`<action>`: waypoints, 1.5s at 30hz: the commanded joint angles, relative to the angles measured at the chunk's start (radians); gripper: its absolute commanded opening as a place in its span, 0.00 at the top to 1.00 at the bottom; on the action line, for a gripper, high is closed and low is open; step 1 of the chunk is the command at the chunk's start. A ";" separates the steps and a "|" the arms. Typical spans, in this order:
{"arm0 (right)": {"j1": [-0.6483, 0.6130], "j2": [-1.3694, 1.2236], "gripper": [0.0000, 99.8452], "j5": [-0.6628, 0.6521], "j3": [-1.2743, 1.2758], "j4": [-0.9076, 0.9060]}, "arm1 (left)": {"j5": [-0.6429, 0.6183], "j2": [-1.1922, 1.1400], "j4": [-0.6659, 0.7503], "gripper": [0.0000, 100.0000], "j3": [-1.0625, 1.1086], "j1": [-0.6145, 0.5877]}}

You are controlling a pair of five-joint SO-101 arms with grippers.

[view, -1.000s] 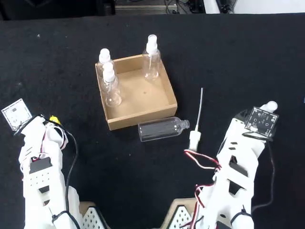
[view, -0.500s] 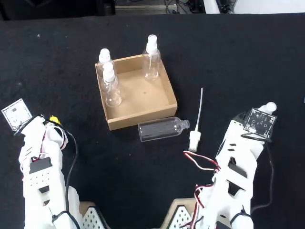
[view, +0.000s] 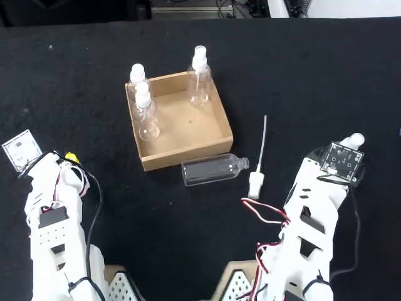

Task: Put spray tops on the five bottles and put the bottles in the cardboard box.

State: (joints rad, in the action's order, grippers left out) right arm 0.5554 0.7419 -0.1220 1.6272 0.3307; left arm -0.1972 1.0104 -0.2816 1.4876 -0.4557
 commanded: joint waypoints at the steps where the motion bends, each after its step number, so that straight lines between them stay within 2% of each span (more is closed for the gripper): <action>1: -0.009 0.004 0.71 -0.011 -0.067 0.029 | 0.008 0.015 0.023 0.91 -0.007 -0.005; 16: -0.011 0.004 0.71 -0.011 -0.090 0.023 | 0.008 0.015 0.023 0.91 -0.007 -0.008; 25: -0.069 0.004 0.71 -0.011 -0.090 0.025 | 0.008 0.015 0.021 0.91 -0.007 -0.008; 45: -0.040 0.002 0.71 -0.012 -0.094 0.023 | 0.008 0.015 0.021 0.91 -0.005 -0.010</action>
State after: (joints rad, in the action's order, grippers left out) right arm 0.5033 0.7419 -0.1266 1.5919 0.3307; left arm -0.1972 1.0104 -0.2816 1.4876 -0.4557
